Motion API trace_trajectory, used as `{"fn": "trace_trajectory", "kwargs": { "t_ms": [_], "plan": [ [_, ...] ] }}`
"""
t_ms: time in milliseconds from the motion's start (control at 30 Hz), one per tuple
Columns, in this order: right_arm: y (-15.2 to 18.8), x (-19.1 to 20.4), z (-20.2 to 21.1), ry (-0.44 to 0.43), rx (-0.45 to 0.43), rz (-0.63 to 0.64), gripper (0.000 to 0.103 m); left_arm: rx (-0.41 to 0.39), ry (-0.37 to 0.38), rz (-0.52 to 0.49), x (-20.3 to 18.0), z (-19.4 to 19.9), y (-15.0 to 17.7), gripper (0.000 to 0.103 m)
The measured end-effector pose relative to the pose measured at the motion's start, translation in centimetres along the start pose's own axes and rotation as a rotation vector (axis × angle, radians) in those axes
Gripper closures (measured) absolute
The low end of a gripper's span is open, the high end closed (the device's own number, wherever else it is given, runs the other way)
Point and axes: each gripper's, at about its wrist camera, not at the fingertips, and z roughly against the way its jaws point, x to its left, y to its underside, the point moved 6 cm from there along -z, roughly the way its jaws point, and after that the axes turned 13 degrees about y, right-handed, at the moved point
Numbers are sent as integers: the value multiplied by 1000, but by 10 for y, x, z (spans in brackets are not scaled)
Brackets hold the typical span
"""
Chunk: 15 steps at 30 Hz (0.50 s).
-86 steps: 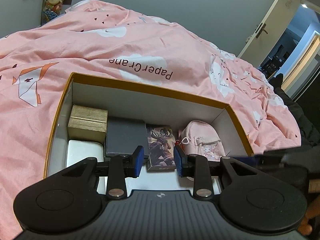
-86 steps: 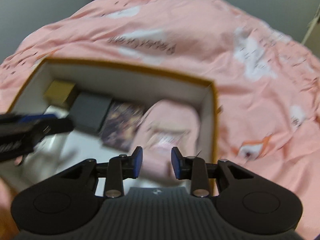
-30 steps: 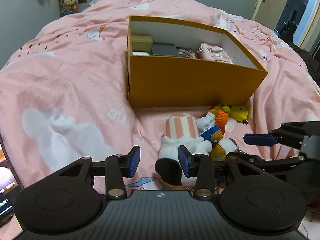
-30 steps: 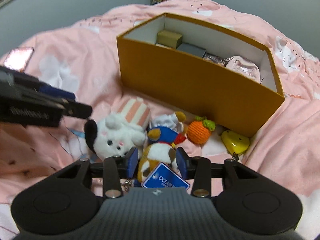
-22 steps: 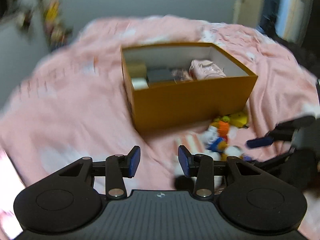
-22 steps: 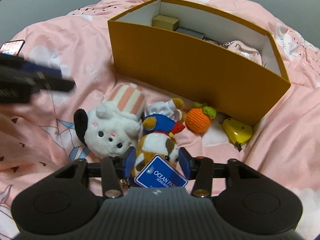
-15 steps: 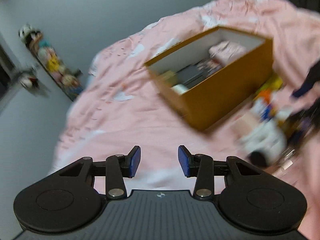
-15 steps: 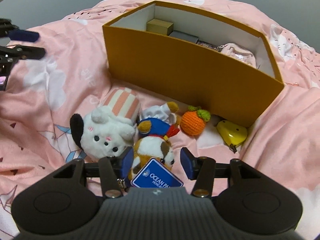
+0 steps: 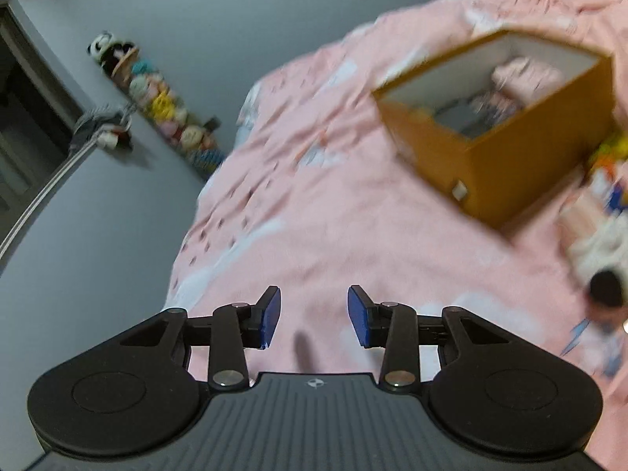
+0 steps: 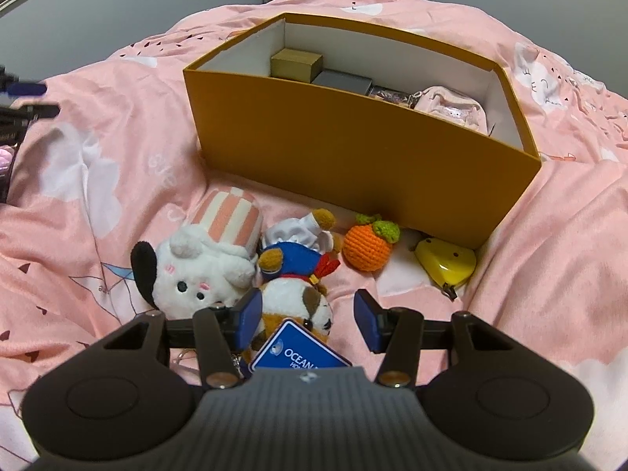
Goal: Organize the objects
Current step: 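Grasp the white striped-hat plush with the left gripper while the right grasps the Ocean Park plush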
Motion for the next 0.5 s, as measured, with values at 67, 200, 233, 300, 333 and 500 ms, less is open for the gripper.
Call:
{"fn": "trace_trajectory", "kwargs": {
  "t_ms": [67, 200, 233, 300, 333, 500],
  "plan": [
    [1, 3, -1, -16, 5, 11, 49, -46, 62, 22, -14, 8, -13, 57],
    [6, 10, -7, -46, 32, 31, 49, -114, 244, 84, -46, 12, -31, 55],
    [8, 11, -10, -41, 45, 35, 49, -116, 295, 95, -55, 10, -33, 55],
    [11, 11, -15, -32, 66, 38, 50, -118, 370, 111, -71, 8, -38, 55],
    [12, 11, -17, -38, 74, 34, 50, -120, 398, 118, -80, 6, -40, 55],
    [13, 7, -19, -48, 77, 15, 51, -88, 481, 181, -109, -8, -37, 55]
  ]
}}
